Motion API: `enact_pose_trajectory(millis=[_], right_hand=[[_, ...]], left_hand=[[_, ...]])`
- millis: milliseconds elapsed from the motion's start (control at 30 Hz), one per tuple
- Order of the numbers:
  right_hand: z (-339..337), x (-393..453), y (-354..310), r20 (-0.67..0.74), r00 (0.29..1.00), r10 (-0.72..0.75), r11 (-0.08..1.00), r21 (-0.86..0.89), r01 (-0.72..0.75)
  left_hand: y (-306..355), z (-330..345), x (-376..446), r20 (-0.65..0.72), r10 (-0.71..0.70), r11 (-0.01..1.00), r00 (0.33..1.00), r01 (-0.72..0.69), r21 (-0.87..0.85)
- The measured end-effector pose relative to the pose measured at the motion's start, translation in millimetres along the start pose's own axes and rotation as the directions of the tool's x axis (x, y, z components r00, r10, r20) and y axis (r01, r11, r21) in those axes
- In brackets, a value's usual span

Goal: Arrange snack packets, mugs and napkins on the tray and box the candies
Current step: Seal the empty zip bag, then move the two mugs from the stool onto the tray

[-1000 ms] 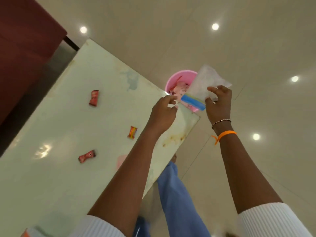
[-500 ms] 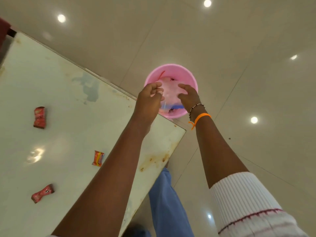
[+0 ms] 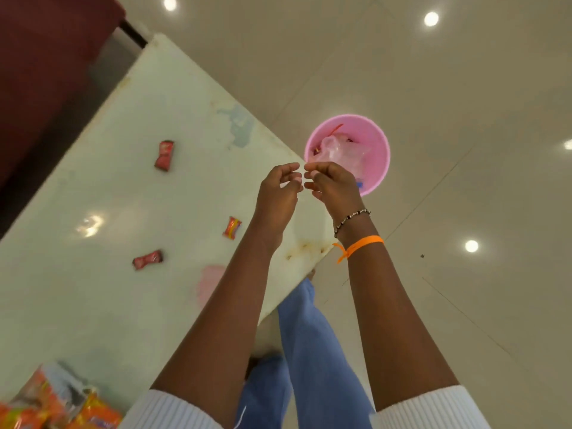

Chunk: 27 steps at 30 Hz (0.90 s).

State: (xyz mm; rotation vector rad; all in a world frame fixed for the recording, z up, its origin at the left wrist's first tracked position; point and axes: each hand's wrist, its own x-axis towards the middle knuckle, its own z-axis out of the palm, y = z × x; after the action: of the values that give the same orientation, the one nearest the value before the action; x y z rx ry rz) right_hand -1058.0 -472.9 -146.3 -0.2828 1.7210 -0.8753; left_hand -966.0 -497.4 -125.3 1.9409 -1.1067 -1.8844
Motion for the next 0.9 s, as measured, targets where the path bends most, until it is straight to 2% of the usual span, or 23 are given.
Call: enact_pose_trajectory(millis=[333, 500, 633, 800, 900], right_hand=[[105, -117, 39, 0.284, 0.959, 0.012, 0.958, -0.278, 0.071], [159, -197, 86, 0.414, 0.910, -0.031, 0.840, -0.483, 0.248], [198, -273, 130, 0.527, 0.847, -0.072, 0.750, -0.531, 0.394], [238, -364, 198, 0.667, 0.745, -0.016, 0.678, -0.540, 0.498], [255, -395, 228, 0.695, 0.719, 0.001, 0.669, -0.535, 0.516]], left_hand=[[-95, -113, -111, -0.236, -0.102, 0.949, 0.966, 0.024, -0.315], [-163, -163, -180, -0.333, -0.137, 0.873, 0.933, -0.045, -0.485], [-228, -196, -242, -0.408, -0.184, 0.792, 0.894, -0.111, -0.600], [-319, -236, -327, -0.530, -0.264, 0.725, 0.806, -0.196, -0.660], [-354, -256, -361, -0.575, -0.297, 0.717, 0.762, -0.220, -0.662]])
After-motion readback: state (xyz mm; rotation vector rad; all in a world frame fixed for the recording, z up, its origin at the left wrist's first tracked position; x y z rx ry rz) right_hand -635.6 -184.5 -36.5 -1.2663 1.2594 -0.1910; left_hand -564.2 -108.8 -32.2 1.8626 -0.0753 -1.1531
